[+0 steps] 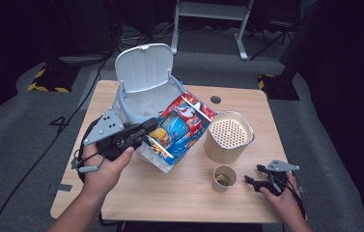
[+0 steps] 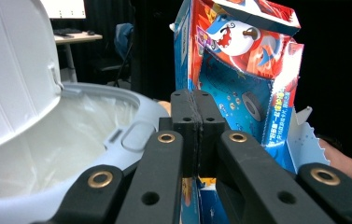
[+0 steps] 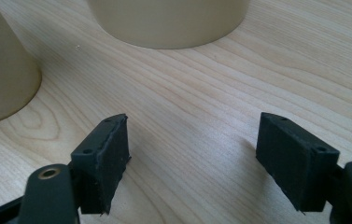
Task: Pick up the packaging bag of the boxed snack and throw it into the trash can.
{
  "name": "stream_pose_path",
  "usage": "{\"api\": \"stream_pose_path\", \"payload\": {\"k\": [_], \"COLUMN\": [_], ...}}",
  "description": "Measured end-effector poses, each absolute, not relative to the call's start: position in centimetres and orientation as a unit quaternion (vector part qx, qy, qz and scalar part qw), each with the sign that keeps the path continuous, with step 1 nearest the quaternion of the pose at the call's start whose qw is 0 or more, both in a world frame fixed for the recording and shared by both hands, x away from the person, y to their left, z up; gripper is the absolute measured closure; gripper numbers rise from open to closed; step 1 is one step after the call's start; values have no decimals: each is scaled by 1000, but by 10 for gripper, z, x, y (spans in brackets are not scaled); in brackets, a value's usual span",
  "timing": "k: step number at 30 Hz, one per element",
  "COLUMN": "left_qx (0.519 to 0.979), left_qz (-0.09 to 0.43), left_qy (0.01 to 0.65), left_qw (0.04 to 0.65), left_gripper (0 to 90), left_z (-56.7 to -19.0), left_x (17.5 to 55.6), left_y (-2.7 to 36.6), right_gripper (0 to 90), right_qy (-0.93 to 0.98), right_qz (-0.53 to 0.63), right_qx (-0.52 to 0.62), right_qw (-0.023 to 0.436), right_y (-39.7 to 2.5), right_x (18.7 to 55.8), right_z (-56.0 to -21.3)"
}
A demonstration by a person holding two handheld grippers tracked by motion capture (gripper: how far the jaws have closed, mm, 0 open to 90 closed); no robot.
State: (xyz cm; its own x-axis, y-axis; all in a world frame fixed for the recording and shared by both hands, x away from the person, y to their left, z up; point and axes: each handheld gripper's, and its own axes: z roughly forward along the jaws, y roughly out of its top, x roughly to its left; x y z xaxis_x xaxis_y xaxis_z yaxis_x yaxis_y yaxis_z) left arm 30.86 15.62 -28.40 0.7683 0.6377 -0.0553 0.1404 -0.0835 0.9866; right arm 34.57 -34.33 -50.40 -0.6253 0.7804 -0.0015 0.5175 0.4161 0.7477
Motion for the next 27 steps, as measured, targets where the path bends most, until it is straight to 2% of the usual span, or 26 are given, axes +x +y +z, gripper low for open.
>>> {"api": "stream_pose_path", "payload": {"k": [18,27], "left_qx": [685,668], "left_qz": [226,247], "left_qy": [288,298], "left_qw": [630,635], "left_gripper": [892,891], "left_z": [-230,-217], "left_x": [337,358], "left_y": [180,187], "right_gripper": [257,257], "right_qy": [822,822], "right_qz": [370,369], "right_qx": [394,394], "right_qw": [179,178], "right_y": [-343,-343], "right_x": [346,346], "right_z": [-504,-504]}}
